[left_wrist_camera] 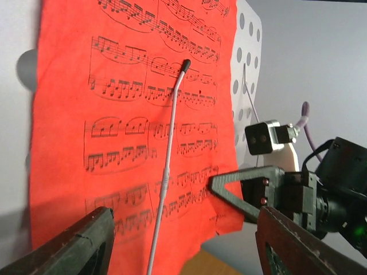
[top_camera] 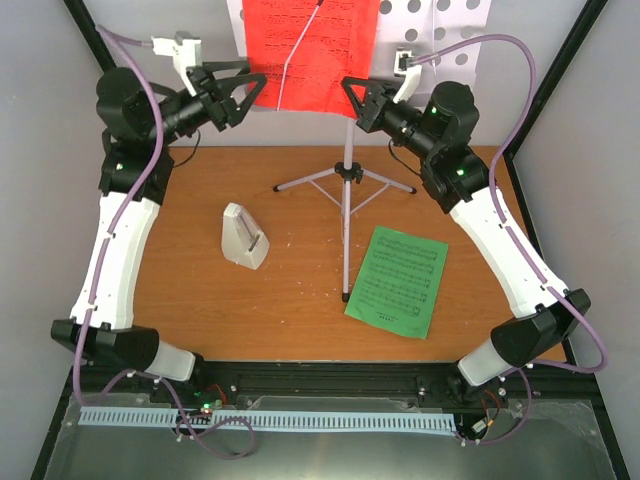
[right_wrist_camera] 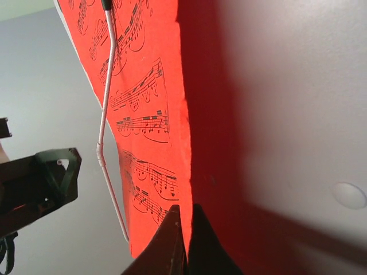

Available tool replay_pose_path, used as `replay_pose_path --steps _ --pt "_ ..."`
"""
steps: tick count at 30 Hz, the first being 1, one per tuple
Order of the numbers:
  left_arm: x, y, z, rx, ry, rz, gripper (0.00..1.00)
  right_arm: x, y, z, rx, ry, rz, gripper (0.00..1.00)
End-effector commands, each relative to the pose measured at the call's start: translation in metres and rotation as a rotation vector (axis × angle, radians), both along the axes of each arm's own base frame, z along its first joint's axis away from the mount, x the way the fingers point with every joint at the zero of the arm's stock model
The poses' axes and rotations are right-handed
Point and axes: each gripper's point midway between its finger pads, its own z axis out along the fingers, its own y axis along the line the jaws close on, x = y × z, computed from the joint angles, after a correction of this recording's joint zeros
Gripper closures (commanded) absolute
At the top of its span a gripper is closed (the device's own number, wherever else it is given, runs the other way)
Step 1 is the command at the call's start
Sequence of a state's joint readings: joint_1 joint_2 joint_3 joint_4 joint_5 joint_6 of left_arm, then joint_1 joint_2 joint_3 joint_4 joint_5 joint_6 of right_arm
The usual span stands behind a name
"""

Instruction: Pack up the instrument practice props

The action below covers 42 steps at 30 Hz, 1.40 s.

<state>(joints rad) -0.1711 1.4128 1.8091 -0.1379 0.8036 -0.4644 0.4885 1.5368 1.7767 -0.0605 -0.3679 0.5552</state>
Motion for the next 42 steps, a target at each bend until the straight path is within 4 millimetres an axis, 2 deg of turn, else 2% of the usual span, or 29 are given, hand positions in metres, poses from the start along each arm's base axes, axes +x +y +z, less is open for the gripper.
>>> replay_pose_path --steps 1,5,10,15,22,26,30,34,42 --pt "0.006 -0.016 0.019 -0.004 -0.001 -0.011 0.32 -0.005 -0.008 0.011 0.007 -0.041 -0.029 0.97" --pt "0.026 -0.031 0.019 0.015 -0.002 0.012 0.39 -0.005 -0.006 0.01 0.009 -0.038 -0.016 0.97" --pt "0.037 -0.041 0.021 0.019 -0.012 0.008 0.44 -0.006 -0.006 0.013 0.012 -0.042 -0.013 0.97" --pt "0.039 -0.051 0.023 0.022 -0.018 -0.016 0.62 -0.007 -0.006 0.013 0.01 -0.043 -0.01 0.97" --pt "0.046 -0.058 0.016 0.024 0.0 -0.027 0.63 -0.007 -0.006 0.012 0.01 -0.04 -0.009 0.97" --pt "0.048 -0.062 0.018 0.019 -0.004 -0.046 0.69 -0.007 -0.006 0.013 0.011 -0.04 -0.009 0.97" --pt "0.049 -0.063 0.016 0.019 -0.005 -0.052 0.8 -0.007 -0.006 0.012 0.011 -0.038 -0.011 0.97" --pt "0.051 -0.062 0.016 0.018 -0.009 -0.04 0.99 -0.006 -0.007 0.012 0.01 -0.037 -0.018 0.97" --pt "0.04 -0.063 0.018 0.021 -0.072 -0.066 1.0 -0.007 -0.015 0.013 0.011 -0.043 -0.06 0.97"
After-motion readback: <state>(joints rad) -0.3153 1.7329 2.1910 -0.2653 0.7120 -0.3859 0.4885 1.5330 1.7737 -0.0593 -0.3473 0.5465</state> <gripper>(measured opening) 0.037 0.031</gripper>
